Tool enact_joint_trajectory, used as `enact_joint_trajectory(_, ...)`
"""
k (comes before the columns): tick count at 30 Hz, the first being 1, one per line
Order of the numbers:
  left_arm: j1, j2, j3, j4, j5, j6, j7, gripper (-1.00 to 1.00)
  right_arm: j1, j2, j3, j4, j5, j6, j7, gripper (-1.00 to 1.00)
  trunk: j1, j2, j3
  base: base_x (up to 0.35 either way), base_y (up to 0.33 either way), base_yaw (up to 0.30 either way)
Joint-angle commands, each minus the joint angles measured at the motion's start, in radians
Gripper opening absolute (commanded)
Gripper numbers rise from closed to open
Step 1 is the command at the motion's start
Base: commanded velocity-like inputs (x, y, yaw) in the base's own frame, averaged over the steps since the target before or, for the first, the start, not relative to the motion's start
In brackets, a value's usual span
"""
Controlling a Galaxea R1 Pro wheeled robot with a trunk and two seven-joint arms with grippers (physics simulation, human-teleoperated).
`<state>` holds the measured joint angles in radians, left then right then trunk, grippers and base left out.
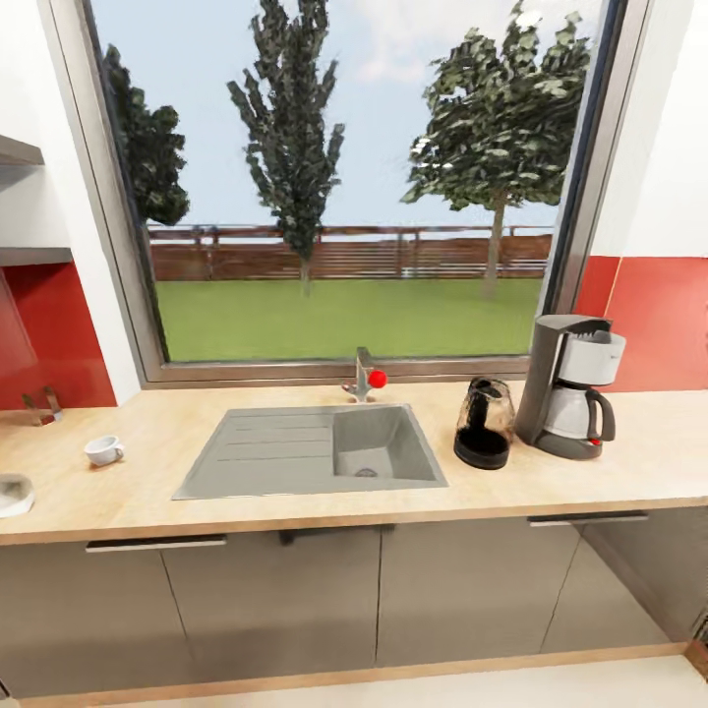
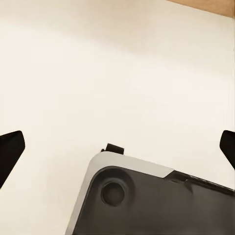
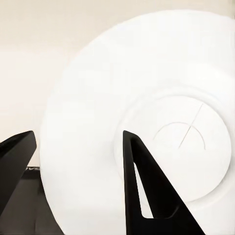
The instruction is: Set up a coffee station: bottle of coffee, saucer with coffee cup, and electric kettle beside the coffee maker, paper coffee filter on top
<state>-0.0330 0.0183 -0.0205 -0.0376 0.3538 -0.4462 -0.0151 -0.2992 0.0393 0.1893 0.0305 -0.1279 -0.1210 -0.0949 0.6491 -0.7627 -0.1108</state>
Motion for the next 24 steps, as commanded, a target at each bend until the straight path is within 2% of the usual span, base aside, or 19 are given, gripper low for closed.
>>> enact_joint_trajectory(1, -0.001, 0.0, -0.003, 0.001, 0.005, -0.003, -0.002, 1.0, -0.001, 0.001, 0.009, 0.003, -0.01, -0.006, -0.002, -1.0, 0.0, -0.001, -0.002, 0.0, -0.291, 0.0)
enact_joint_trajectory(24, -0.001, 0.0, -0.004, 0.001, 0.004, -0.003, -0.001, 1.0, -0.001, 0.002, 0.009, 0.003, -0.01, -0.006, -0.002, -1.0, 0.0, -0.001, -0.002, 0.0, -0.291, 0.0)
